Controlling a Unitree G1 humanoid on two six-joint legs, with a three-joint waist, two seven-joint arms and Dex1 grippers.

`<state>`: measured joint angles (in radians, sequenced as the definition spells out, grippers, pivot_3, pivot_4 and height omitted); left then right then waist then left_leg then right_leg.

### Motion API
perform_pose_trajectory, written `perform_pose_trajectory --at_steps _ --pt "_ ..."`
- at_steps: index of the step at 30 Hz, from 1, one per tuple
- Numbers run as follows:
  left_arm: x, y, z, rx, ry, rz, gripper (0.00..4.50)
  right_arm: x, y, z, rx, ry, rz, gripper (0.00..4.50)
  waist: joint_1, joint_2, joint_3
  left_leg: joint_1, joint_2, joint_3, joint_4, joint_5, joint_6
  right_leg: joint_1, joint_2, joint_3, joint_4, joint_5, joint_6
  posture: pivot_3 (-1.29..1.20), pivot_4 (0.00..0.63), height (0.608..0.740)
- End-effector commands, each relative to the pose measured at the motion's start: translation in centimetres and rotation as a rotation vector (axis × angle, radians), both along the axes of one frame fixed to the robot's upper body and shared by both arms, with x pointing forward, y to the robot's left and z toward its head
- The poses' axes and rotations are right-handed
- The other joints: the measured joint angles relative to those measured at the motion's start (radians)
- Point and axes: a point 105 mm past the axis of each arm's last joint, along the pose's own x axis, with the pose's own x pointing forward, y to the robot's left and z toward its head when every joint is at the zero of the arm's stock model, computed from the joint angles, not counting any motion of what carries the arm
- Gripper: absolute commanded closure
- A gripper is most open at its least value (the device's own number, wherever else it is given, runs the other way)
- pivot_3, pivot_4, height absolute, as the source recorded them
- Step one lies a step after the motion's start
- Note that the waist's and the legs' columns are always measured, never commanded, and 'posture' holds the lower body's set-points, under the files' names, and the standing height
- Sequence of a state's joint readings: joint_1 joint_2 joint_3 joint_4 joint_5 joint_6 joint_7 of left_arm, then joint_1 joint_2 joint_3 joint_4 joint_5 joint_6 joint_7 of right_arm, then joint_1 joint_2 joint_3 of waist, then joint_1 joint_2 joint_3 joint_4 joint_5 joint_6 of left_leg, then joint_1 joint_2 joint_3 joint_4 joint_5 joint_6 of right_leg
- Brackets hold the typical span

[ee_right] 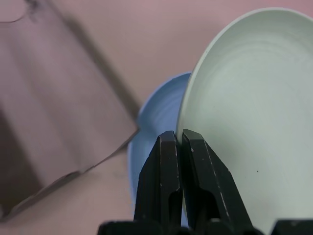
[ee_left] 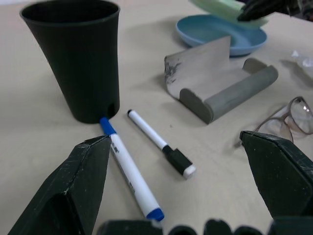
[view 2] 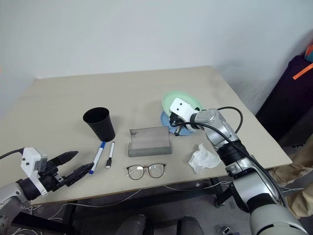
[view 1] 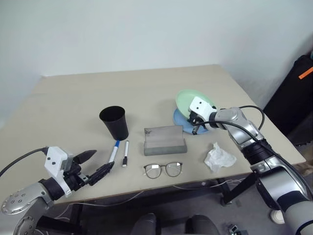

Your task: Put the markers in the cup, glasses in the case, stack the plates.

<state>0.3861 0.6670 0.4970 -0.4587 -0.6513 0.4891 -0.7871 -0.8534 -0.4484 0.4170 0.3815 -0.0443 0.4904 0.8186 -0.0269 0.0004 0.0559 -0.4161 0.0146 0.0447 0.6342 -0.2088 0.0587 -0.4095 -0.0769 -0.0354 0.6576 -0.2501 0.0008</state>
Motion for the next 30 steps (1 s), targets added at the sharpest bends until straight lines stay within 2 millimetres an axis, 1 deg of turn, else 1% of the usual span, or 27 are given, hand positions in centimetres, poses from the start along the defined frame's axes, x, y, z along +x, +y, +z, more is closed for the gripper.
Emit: perform_pose_trajectory --at_steps 1,9,14,19,20,22,25,26,28,30 --pt "-0.1 -0.4 2.1 -0.01 -0.084 -0.043 0.0 0.5 0.0 1.6 -0.021 -0.046 0.043 4.46 0.0 0.0 0.0 0.0 0.0 0.0 0.0 0.0 0.0 0.0 0.0 0.0 0.0 0.0 0.0 0.0 0.0 0.74" --pt "0.0 -0.5 2.6 -0.007 -0.101 -0.06 0.0 0.3 0.2 0.9 -0.089 -0.021 0.14 4.46 0.0 0.0 0.0 0.0 0.0 0.0 0.0 0.0 0.0 0.0 0.001 0.0 0.0 0.0 -0.001 0.0 0.0 0.74" --pt "0.0 -0.5 2.6 -0.005 -0.101 -0.062 0.0 0.4 0.4 0.6 -0.097 -0.017 0.149 4.46 0.0 0.0 0.0 0.0 0.0 0.0 0.0 0.0 0.0 0.0 0.002 0.0 0.0 0.0 -0.001 0.0 0.0 0.74" --pt "0.0 -0.6 2.6 -0.003 -0.098 -0.062 0.0 0.5 0.1 0.2 -0.119 -0.013 0.146 4.46 0.0 0.0 0.0 0.0 0.0 0.0 0.0 0.0 0.0 0.0 0.001 0.0 0.0 0.0 -0.001 0.0 0.0 0.74" --pt "0.0 -0.5 2.6 -0.002 -0.098 -0.061 0.0 0.5 0.0 0.2 -0.125 -0.015 0.143 4.01 0.0 0.0 0.0 0.0 0.0 0.0 0.0 0.0 0.0 0.0 0.002 0.0 0.0 0.0 -0.001 0.0 0.0 0.74" --pt "0.0 -0.5 2.6 -0.001 -0.097 -0.06 0.0 0.6 -0.2 0.2 -0.138 -0.017 0.137 3.44 0.0 0.0 0.0 0.0 0.0 0.0 0.0 0.0 0.0 0.0 0.002 0.0 0.0 0.0 -0.001 0.0 0.0 0.74" --pt "0.0 -0.6 2.5 -0.001 -0.096 -0.06 0.0 0.6 -0.3 0.2 -0.144 -0.019 0.139 2.43 0.0 0.0 0.0 0.0 0.0 0.001 0.0 0.0 0.0 0.0 0.002 0.0 0.0 0.0 -0.001 0.0 0.0 0.74" --pt "0.0 -0.6 2.5 -0.001 -0.096 -0.06 0.0 0.6 -0.3 0.3 -0.144 -0.019 0.14 2.0 0.0 0.0 0.0 0.0 0.0 0.001 0.0 0.0 0.0 0.0 0.002 0.0 0.0 0.0 -0.001 0.0 0.0 0.74" --pt "0.1 -0.6 2.5 -0.001 -0.096 -0.061 0.0 0.7 -0.3 1.1 -0.129 -0.019 0.141 1.37 0.0 0.0 0.0 0.0 0.0 0.001 0.0 0.0 0.0 0.0 0.002 0.0 0.0 0.0 -0.001 0.0 0.0 0.74" --pt "0.1 -0.6 2.5 -0.002 -0.096 -0.061 0.0 0.5 -0.3 2.3 -0.098 0.0 0.158 1.37 0.0 0.0 0.0 0.0 0.0 0.001 0.0 0.0 0.0 0.0 0.002 0.001 0.0 0.0 -0.001 0.0 0.0 0.74"
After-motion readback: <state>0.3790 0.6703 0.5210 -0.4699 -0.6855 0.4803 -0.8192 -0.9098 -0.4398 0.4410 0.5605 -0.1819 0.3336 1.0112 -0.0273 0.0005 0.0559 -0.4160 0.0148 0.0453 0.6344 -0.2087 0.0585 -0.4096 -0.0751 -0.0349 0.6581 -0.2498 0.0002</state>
